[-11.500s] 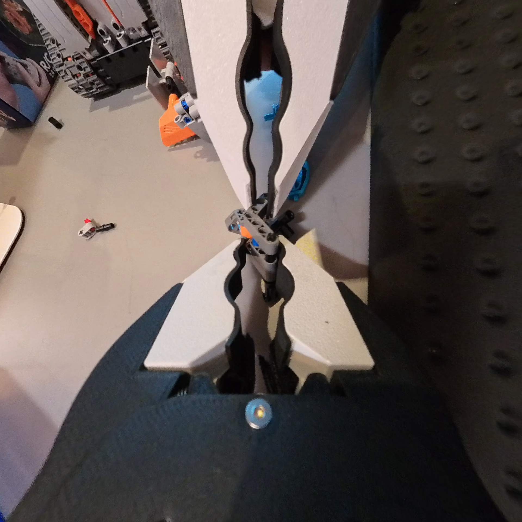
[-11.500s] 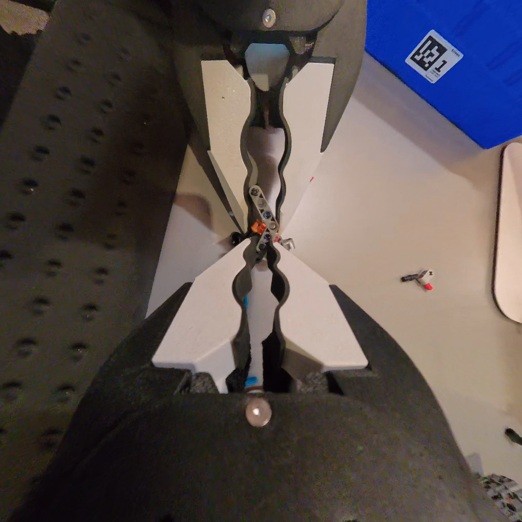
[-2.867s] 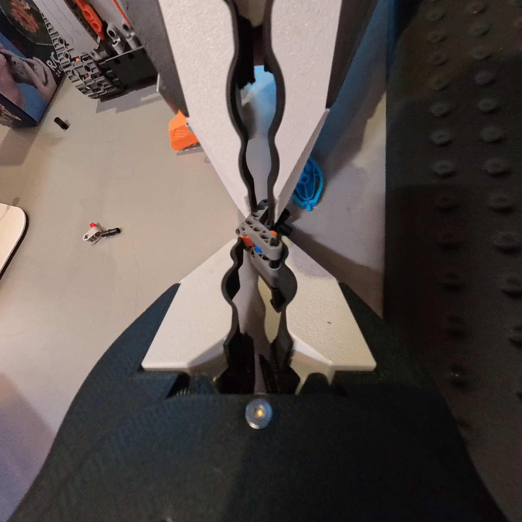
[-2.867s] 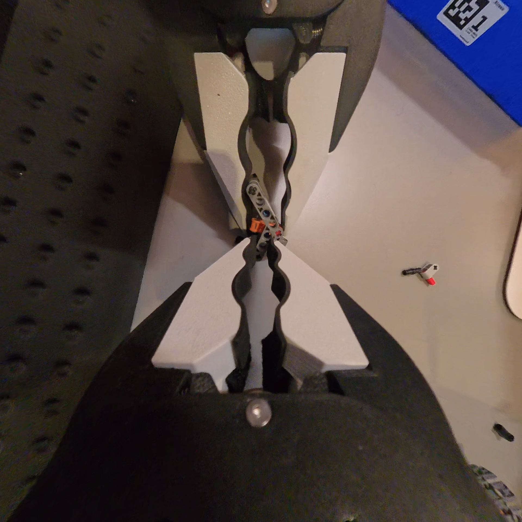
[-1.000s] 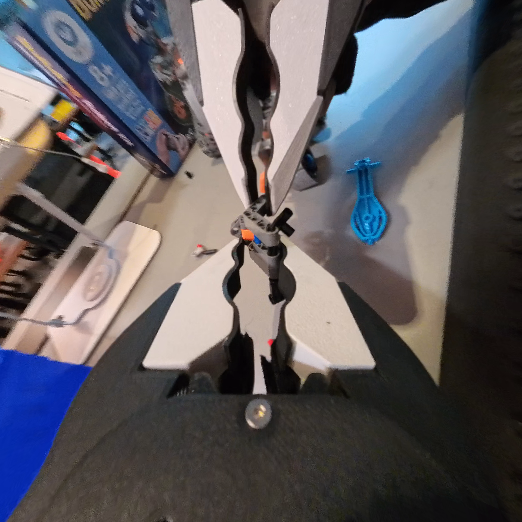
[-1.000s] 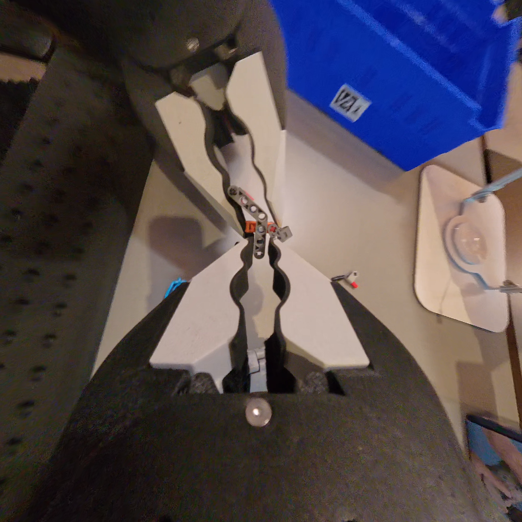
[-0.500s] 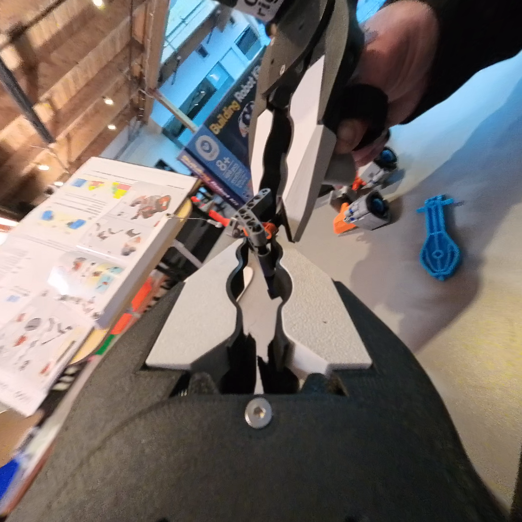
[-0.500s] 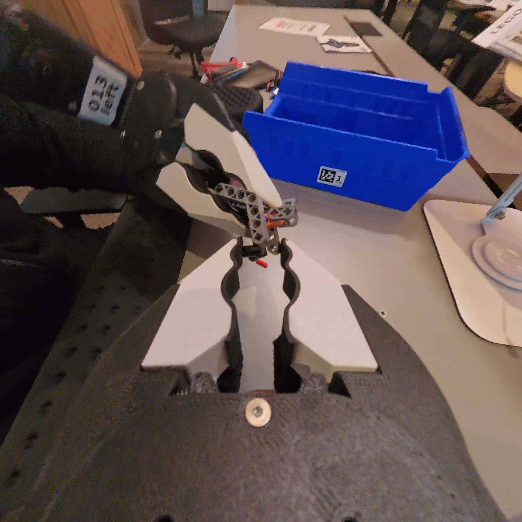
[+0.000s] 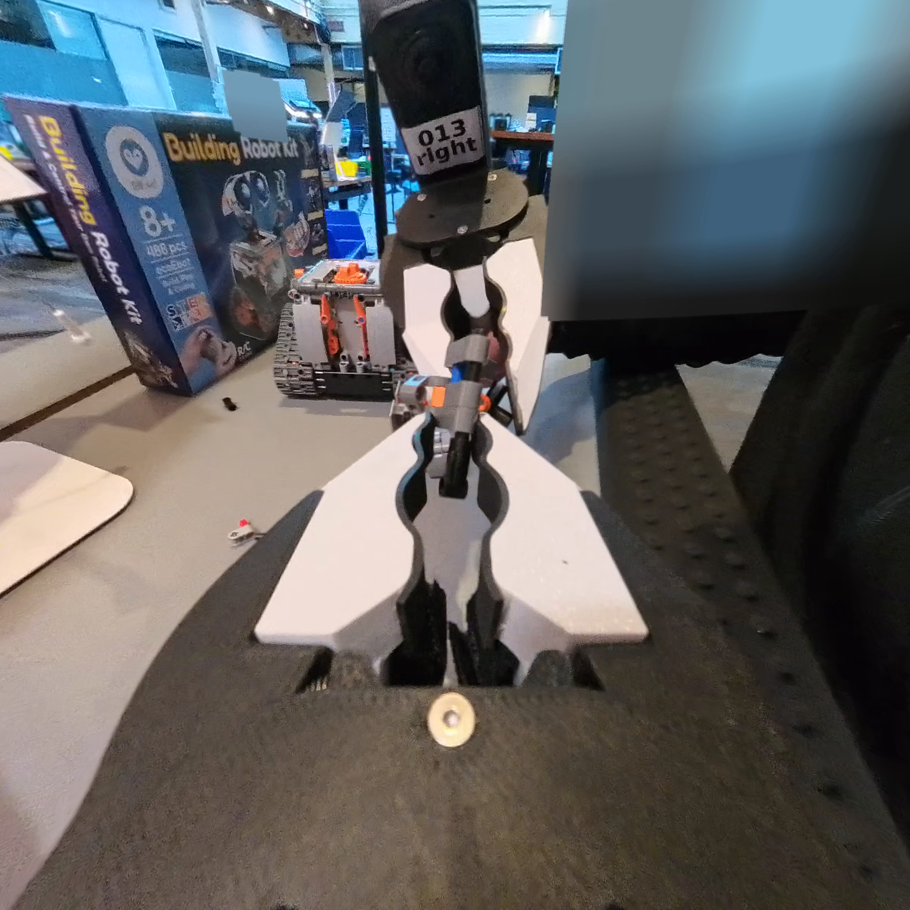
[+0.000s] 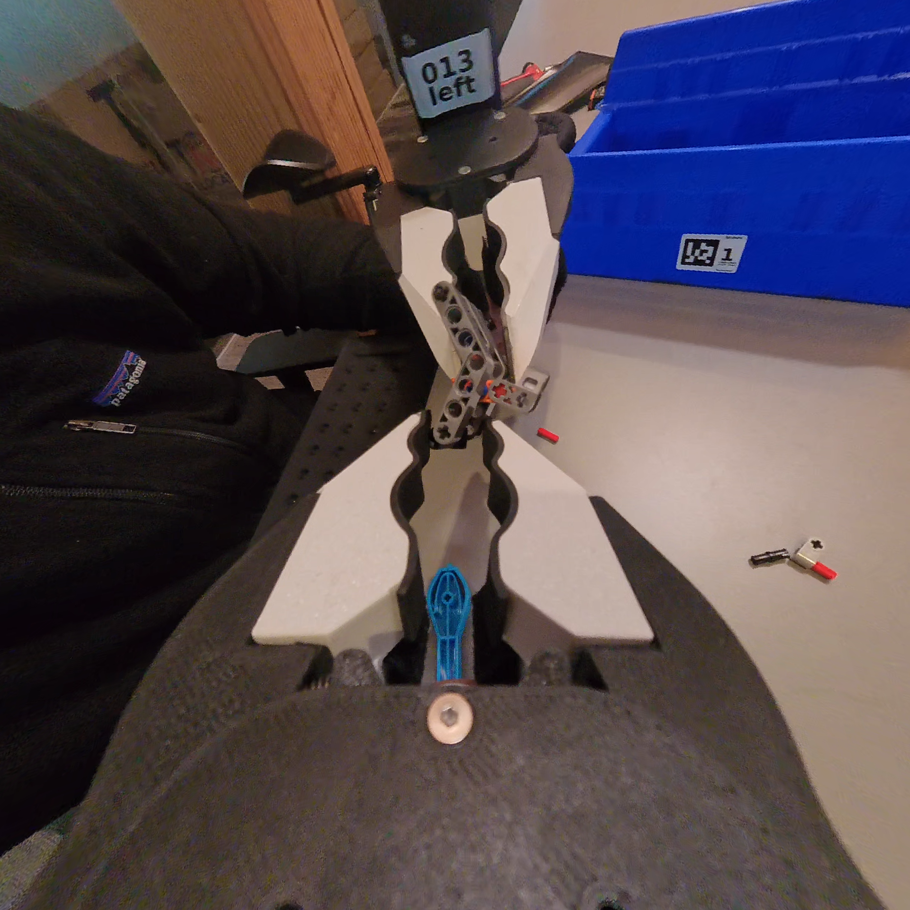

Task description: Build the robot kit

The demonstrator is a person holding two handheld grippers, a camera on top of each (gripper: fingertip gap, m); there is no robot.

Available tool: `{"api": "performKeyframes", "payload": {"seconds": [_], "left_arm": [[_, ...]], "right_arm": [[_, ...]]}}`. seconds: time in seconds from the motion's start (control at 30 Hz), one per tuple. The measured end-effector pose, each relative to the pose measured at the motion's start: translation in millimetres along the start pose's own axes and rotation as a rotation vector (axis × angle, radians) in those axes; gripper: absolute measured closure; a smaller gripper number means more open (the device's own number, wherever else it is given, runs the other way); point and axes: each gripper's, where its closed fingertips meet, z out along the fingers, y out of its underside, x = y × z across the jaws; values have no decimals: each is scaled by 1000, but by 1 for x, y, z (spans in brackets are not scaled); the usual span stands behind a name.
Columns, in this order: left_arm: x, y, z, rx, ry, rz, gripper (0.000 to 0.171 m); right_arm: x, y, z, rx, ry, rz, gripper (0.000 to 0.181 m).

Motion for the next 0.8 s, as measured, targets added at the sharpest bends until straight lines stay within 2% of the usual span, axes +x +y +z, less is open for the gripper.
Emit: {"api": "performKeyframes", "payload": {"seconds": [0.2, 0.3, 0.43, 0.5, 0.6, 0.63, 0.8], "left_arm": [[-7, -1, -1, -38, -115, 152, 157], [-17, -6, -7, -55, -230, 243, 140], [-17, -8, -5, -121, -291, 350, 145], [-16, -9, -2, -115, -282, 339, 165], [-22, -10, -1, -105, -285, 263, 165], [-24, -12, -3, -94, -285, 241, 165], [-24, -18, -3, -110, -248, 210, 165]], "right_arm": [[7, -3, -5, 36, 1, 71, 163], [13, -3, -8, 47, 15, 113, 163], [12, -2, -7, 42, 3, 139, 163], [13, -3, -7, 45, 21, 138, 163], [19, -9, -16, 56, 82, 103, 162], [20, -13, -22, 54, 109, 78, 156], [21, -45, -58, 19, 313, -190, 157]]}}
